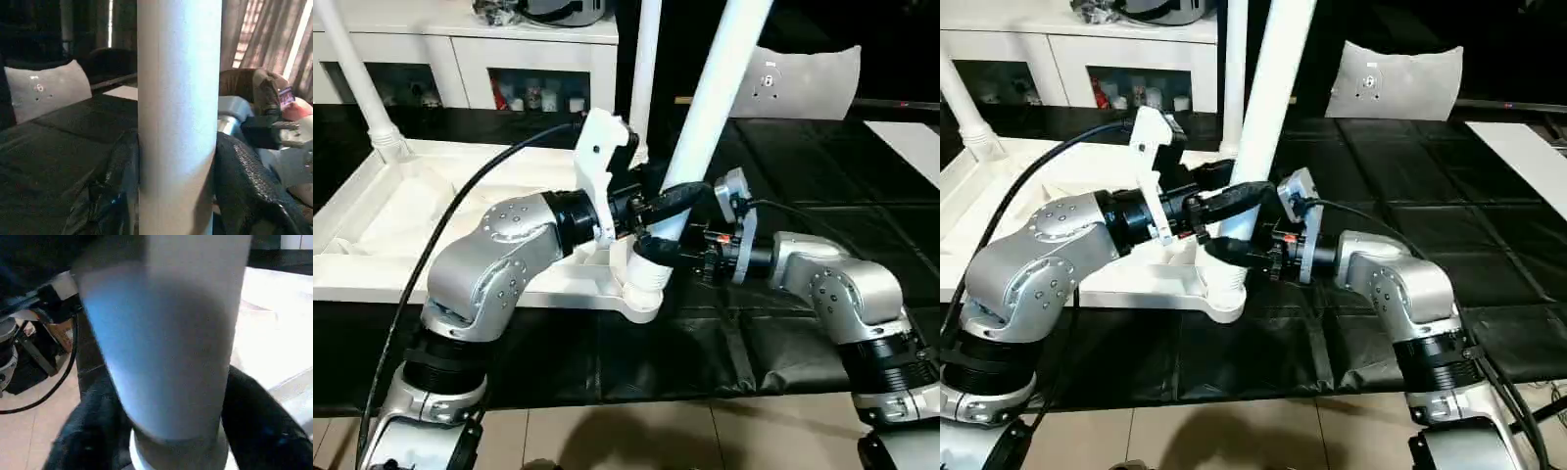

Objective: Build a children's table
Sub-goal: Pick table leg

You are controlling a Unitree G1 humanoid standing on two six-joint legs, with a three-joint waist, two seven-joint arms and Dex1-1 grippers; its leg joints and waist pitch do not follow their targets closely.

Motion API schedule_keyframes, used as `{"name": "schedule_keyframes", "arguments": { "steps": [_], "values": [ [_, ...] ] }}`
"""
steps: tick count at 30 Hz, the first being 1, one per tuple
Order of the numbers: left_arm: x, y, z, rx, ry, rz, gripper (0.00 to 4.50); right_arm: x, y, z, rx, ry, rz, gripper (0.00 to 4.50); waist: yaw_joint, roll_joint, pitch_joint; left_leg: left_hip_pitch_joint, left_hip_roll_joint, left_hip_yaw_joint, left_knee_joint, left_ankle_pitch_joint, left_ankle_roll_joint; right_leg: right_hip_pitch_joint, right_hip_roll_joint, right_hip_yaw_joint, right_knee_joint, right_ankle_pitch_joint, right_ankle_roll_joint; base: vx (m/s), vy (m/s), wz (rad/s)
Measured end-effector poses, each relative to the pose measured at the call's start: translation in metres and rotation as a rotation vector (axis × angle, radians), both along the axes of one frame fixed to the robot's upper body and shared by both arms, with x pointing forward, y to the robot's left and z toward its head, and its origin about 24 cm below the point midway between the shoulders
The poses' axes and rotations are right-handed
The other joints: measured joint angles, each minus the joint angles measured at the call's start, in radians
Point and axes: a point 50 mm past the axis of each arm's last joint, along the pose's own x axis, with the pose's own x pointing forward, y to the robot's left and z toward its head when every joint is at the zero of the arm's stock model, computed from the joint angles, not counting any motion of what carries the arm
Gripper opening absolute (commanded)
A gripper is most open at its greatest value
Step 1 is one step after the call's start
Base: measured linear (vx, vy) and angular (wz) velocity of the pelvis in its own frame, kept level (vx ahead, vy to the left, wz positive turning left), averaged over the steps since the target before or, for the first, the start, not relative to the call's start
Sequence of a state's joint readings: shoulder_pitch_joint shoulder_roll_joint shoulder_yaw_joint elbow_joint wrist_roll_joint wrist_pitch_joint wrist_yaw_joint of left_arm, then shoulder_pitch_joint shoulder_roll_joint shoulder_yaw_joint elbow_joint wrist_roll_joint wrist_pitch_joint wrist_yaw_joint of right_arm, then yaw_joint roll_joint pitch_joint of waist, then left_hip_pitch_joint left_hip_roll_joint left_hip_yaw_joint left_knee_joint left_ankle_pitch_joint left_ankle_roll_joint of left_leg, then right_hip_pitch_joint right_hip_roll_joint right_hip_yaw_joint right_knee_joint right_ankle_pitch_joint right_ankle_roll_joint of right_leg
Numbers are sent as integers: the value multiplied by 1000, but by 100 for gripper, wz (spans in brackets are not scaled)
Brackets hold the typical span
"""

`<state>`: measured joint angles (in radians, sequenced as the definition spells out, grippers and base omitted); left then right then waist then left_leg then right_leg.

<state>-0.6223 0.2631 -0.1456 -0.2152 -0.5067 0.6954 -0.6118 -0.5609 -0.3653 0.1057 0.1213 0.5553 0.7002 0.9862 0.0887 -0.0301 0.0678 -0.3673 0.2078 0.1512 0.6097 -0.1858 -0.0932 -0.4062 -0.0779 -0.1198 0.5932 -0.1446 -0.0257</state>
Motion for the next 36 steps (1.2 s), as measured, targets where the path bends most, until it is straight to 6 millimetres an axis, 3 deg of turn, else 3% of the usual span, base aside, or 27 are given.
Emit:
{"name": "schedule_keyframes", "arguments": {
  "steps": [14,15,19,27,36],
  "values": [
    [-1,-1,-1,7,1,-12,185,3,2,6,-6,-13,-10,319,0,0,0,0,0,0,0,0,0,0,0,0,0,0,0,0,0,0],
    [-1,-1,-1,7,0,-12,185,3,2,6,-6,-13,-9,292,0,0,0,0,0,0,0,0,0,0,0,0,0,0,0,0,0,0],
    [-1,-1,-1,8,0,-11,185,3,2,6,-4,-13,2,282,-1,0,0,0,0,0,0,0,0,0,0,0,0,0,0,0,0,0],
    [0,-1,-1,8,2,-8,185,2,3,6,-2,-16,12,212,-1,0,0,0,0,0,0,0,0,0,0,0,0,0,0,0,0,0],
    [2,-1,-2,-23,44,22,185,3,4,6,-3,-23,5,196,-1,0,0,0,0,0,0,0,0,0,0,0,0,0,0,0,0,0]
  ]
}}
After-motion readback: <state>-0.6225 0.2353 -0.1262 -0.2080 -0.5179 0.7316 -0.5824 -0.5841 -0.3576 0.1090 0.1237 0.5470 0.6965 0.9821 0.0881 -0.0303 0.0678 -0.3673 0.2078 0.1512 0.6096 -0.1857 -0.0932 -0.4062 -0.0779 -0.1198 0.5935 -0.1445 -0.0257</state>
